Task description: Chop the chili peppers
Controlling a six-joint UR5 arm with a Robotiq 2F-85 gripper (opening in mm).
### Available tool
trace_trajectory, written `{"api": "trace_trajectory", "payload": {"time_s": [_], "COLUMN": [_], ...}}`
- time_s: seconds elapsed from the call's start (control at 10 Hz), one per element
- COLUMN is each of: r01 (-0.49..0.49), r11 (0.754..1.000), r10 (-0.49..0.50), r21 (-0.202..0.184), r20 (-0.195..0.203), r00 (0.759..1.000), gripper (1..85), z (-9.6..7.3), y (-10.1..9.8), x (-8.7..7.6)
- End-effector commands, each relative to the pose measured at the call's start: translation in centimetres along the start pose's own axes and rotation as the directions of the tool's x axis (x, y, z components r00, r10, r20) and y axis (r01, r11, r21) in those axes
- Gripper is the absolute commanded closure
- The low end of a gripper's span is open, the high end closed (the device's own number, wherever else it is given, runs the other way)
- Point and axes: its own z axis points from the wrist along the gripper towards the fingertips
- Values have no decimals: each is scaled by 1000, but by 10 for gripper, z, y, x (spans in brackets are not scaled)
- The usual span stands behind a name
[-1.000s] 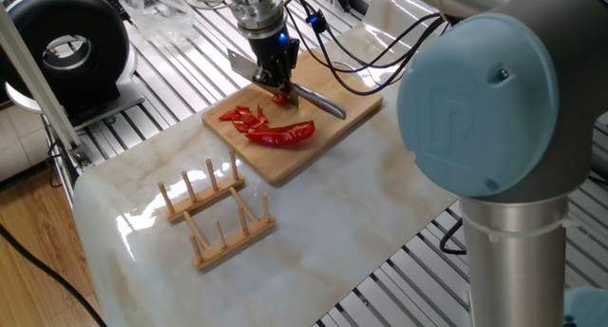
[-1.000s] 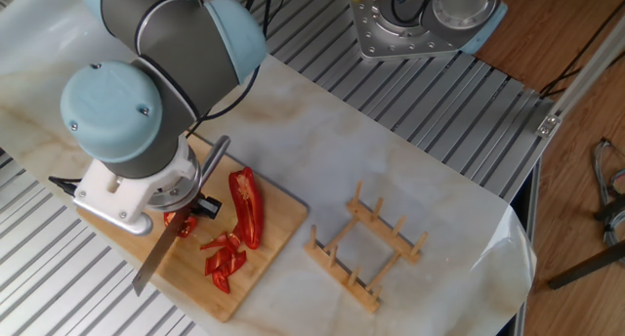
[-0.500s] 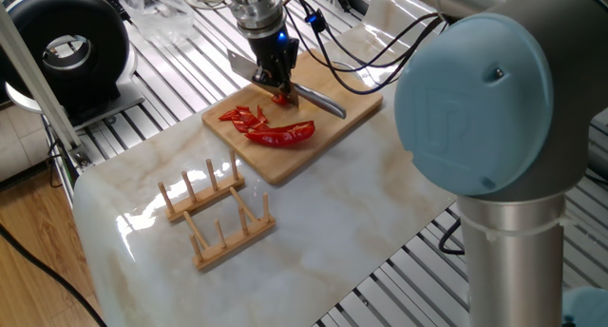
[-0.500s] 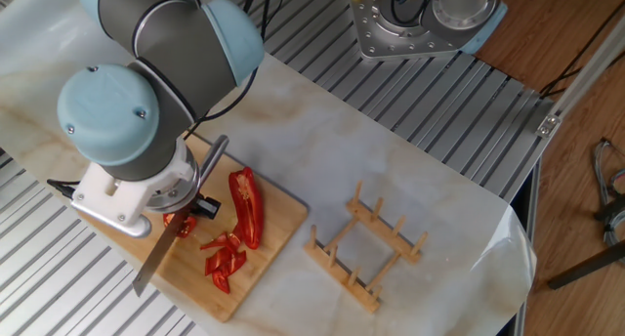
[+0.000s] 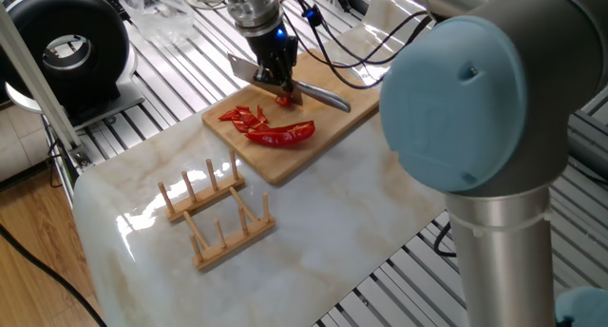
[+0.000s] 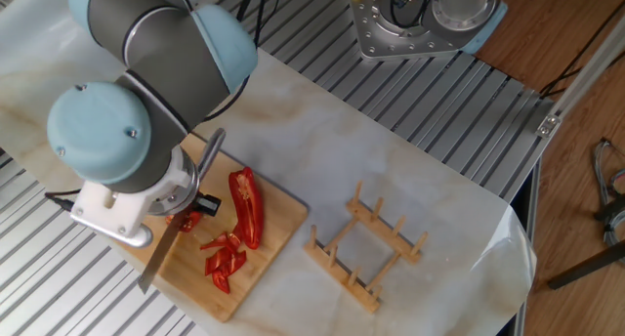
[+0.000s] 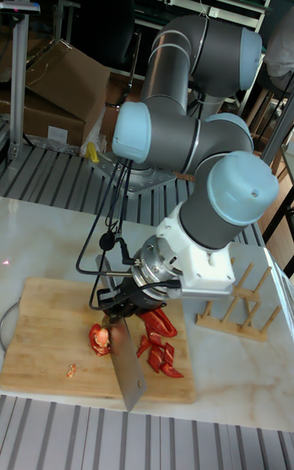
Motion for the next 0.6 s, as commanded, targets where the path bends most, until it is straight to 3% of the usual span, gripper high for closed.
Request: {"api": "trace_trajectory", "payload": {"time_s": [0.0,0.2,0.3,0.5], "r01": [44,65,71,65], "r11": [996,995,996,997], "r10": [-42,-62,-70,-65], "r21": [-77,-77,-52,-44], "r20": [29,40,26,14], "r00": [999,997,997,998], "gripper": [843,843,843,843], "z": [14,17,11,-1], "y": [3,-4,-7,-2], "x": [-5,-3,-2,-5]}}
